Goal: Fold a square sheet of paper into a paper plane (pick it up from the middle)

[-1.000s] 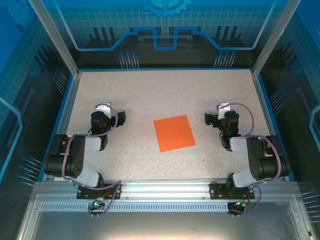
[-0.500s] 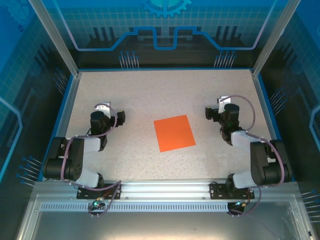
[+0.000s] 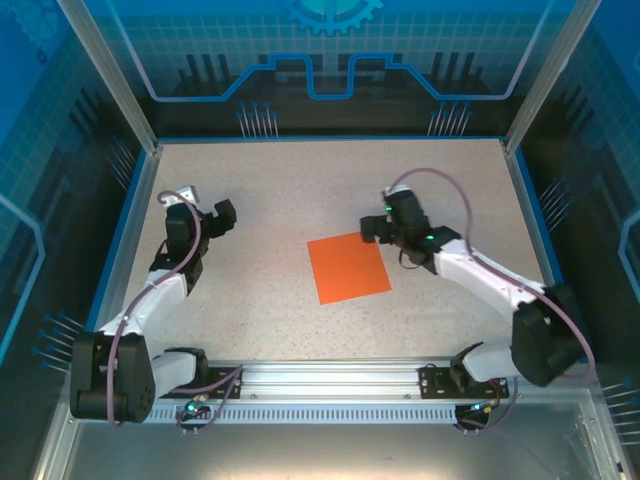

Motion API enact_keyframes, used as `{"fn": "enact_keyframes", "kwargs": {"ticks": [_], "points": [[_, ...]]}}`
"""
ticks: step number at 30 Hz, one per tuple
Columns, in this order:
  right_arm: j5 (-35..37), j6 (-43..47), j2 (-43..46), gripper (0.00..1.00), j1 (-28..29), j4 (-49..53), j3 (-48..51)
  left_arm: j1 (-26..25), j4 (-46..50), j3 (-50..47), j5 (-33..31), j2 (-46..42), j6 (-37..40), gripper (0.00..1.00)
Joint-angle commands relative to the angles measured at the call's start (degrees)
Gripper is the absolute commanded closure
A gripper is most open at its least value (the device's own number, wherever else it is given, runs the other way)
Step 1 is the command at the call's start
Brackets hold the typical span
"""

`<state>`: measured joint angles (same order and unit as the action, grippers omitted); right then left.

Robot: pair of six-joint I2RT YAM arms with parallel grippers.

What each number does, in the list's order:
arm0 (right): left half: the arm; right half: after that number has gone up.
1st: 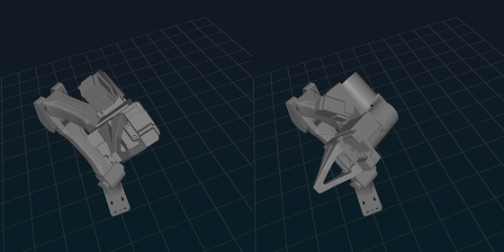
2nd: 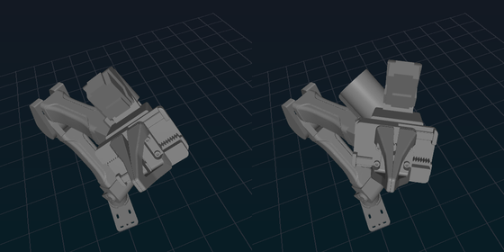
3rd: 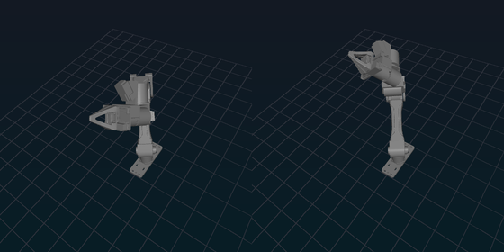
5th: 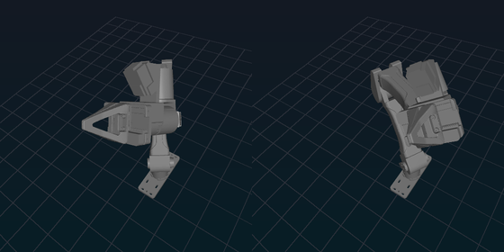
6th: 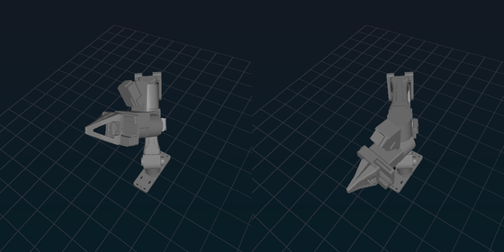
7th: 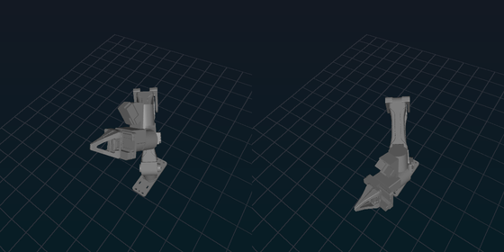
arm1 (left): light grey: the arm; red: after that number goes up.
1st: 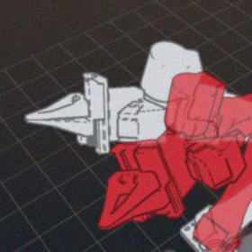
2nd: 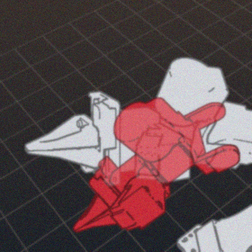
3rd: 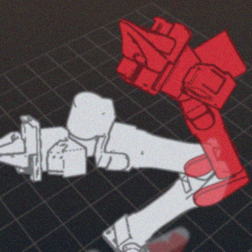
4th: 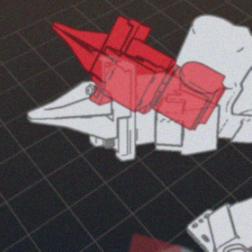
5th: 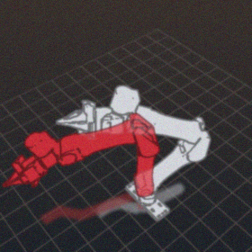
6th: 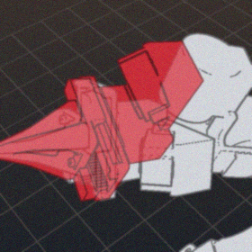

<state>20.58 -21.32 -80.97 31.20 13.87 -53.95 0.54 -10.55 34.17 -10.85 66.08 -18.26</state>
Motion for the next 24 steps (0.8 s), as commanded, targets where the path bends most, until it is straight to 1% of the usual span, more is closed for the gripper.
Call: {"fn": "enact_keyframes", "kwargs": {"ticks": [1,2,5,9,13,18,20,24], "points": [[5.36,-5.13,-7.39,0.00,6.15,11.82,-6.64,-0.43,8.96,3.54,1.65,-1.69,-5.20,0.02],[6.44,-5.61,-10.12,0.01,8.00,13.05,-8.48,-0.44,10.54,4.59,2.60,-1.74,-6.11,0.02],[5.72,-7.71,-17.41,0.01,11.29,15.99,-13.91,-0.45,13.38,6.65,6.78,-1.07,-6.99,0.01],[3.79,-11.02,-24.33,0.00,13.22,18.64,-18.28,-0.45,16.69,8.77,10.37,0.58,-8.56,0.01],[1.19,-12.08,-26.99,0.01,13.18,17.19,-18.12,-0.44,16.72,9.36,12.70,2.19,-8.80,0.02],[0.55,-12.25,-30.06,0.01,12.68,16.60,-17.66,-0.45,16.71,10.27,14.40,4.59,-8.86,0.02],[-0.85,-12.25,-30.60,0.01,11.94,15.50,-17.03,-0.44,16.87,10.52,14.74,5.45,-8.82,0.01],[-0.98,-12.52,-30.48,0.01,10.65,14.83,-16.11,-0.45,17.47,11.00,15.21,7.02,-8.85,0.01]]}}
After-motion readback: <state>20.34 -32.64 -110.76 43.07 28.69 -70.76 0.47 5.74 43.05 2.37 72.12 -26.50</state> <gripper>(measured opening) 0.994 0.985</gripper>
